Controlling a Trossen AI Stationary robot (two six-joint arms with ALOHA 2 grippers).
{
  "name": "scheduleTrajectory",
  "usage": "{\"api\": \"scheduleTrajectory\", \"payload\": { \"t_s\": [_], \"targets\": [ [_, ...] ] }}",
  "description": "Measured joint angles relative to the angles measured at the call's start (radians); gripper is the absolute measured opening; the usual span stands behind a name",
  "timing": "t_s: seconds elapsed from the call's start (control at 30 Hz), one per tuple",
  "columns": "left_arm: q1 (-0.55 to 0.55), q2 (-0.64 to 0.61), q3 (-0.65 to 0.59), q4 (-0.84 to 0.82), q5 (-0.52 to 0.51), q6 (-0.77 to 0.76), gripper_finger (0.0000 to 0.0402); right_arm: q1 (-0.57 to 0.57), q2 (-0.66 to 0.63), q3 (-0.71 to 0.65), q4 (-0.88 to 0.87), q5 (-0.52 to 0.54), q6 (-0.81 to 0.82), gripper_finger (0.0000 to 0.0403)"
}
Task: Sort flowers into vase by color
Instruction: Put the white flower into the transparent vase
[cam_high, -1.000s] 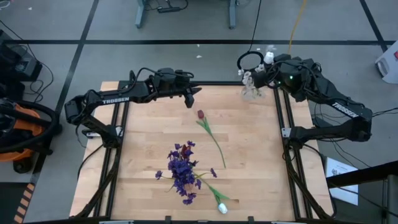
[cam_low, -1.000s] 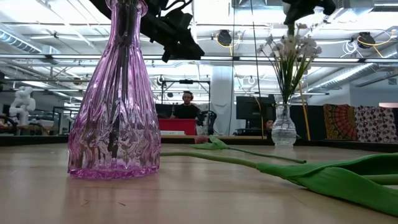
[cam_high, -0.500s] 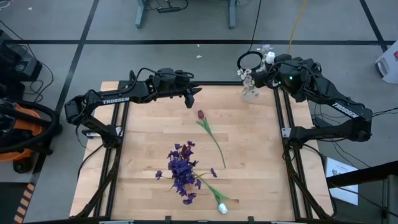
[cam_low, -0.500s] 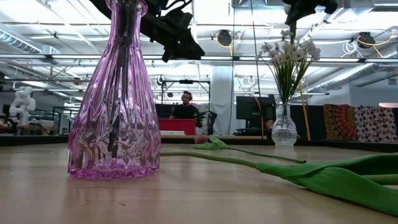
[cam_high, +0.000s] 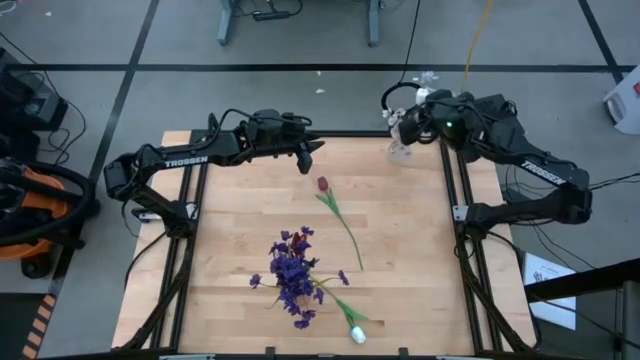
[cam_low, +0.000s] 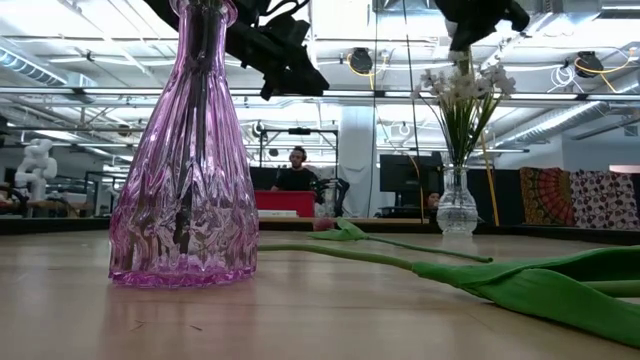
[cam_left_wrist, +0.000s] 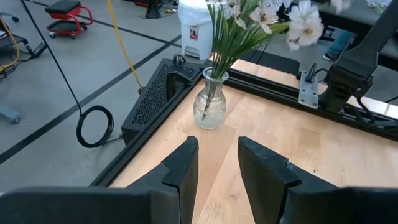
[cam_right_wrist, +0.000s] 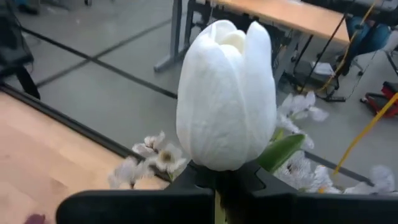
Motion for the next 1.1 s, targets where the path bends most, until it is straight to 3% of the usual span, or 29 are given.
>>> {"api": "scheduleTrajectory", "payload": {
  "t_s": [0.6,1.1],
  "targets": [
    [0.000,0.000,0.000,0.000,0.000,-0.001,0.0118,-0.001,0.064,0.000,-0.083,0.006,0.084,0.0009],
    [0.000,-0.001,0.000,-0.006,0.000,-0.001,0.0118,0.001,0.017,0.000,-0.088,-0.038,0.088,0.0149]
  ]
}}
